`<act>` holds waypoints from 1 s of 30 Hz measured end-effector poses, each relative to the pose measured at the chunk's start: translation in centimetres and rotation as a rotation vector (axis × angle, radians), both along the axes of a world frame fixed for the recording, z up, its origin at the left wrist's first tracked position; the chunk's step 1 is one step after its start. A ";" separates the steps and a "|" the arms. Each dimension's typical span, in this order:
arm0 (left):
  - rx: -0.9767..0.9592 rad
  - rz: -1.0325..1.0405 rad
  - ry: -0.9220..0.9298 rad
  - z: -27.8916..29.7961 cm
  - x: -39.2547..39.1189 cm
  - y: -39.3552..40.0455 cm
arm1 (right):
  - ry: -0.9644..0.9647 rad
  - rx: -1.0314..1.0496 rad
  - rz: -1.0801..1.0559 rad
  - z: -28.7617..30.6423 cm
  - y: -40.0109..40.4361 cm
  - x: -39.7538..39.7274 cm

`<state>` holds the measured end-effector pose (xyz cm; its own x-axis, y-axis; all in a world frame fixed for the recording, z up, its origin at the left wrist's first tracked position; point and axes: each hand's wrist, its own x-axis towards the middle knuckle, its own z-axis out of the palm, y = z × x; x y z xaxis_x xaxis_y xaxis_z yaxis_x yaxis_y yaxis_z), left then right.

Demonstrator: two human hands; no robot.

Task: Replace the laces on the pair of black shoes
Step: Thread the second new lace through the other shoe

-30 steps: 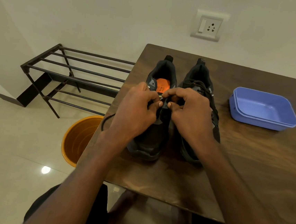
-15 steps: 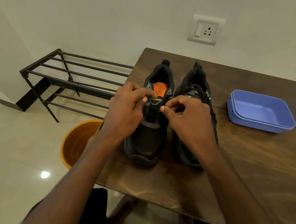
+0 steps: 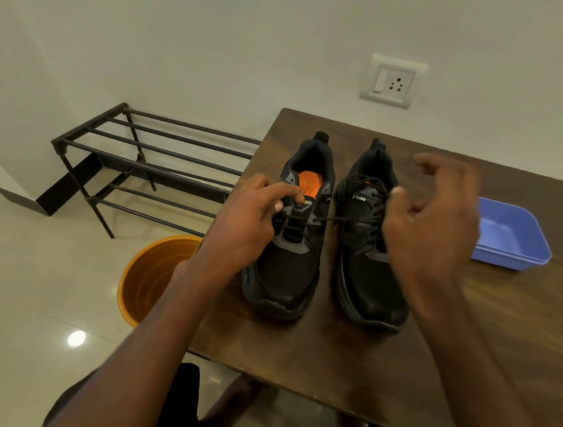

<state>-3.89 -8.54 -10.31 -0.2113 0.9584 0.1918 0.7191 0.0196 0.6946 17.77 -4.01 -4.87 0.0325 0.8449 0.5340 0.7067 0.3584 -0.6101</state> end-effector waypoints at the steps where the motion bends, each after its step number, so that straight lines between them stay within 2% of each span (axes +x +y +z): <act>1: -0.003 0.003 -0.006 -0.1 0.0 0.1 | -0.090 -0.027 0.076 -0.6 -0.2 -0.6; 4: 0.011 -0.010 -0.012 -0.2 0.0 0.0 | -0.263 -0.220 0.281 -2.3 -0.9 -2.7; 7: 0.040 -0.026 0.004 -0.3 -0.1 -0.1 | -0.325 -0.237 0.263 -3.6 -0.8 -3.6; 9: 0.039 -0.029 0.005 -0.3 -0.2 0.0 | -0.205 -0.208 0.229 -3.5 -0.4 -3.6; 12: 0.030 -0.023 -0.015 -0.3 -0.2 0.1 | 0.149 -0.041 0.076 -1.9 0.0 -2.4; 13: 0.029 -0.019 -0.023 -0.3 -0.2 0.1 | 0.145 0.045 0.011 -1.4 0.0 -2.0; 15: 0.021 -0.015 -0.017 -0.4 -0.1 0.2 | -0.008 0.135 -0.036 -1.1 -0.3 -1.7; 19: 0.007 -0.026 -0.010 -0.3 0.0 0.1 | -0.316 -0.106 0.176 -2.2 -1.6 -3.4; 21: 0.016 -0.033 -0.019 -0.4 0.0 0.0 | -0.381 -0.224 0.221 -3.2 -1.5 -4.1; 23: 0.013 -0.031 -0.026 -0.4 -0.1 0.0 | -0.326 -0.215 0.189 -3.5 -1.1 -4.1; 26: -0.001 -0.032 -0.025 -0.3 -0.1 0.1 | -0.052 -0.055 0.052 -2.4 -0.3 -2.6; 27: -0.004 -0.030 -0.026 -0.3 -0.1 0.1 | -0.015 0.009 0.005 -1.9 -0.1 -2.0; 30: -0.001 -0.030 -0.055 -0.3 -0.1 0.1 | -0.144 0.047 0.017 -1.6 -0.2 -1.6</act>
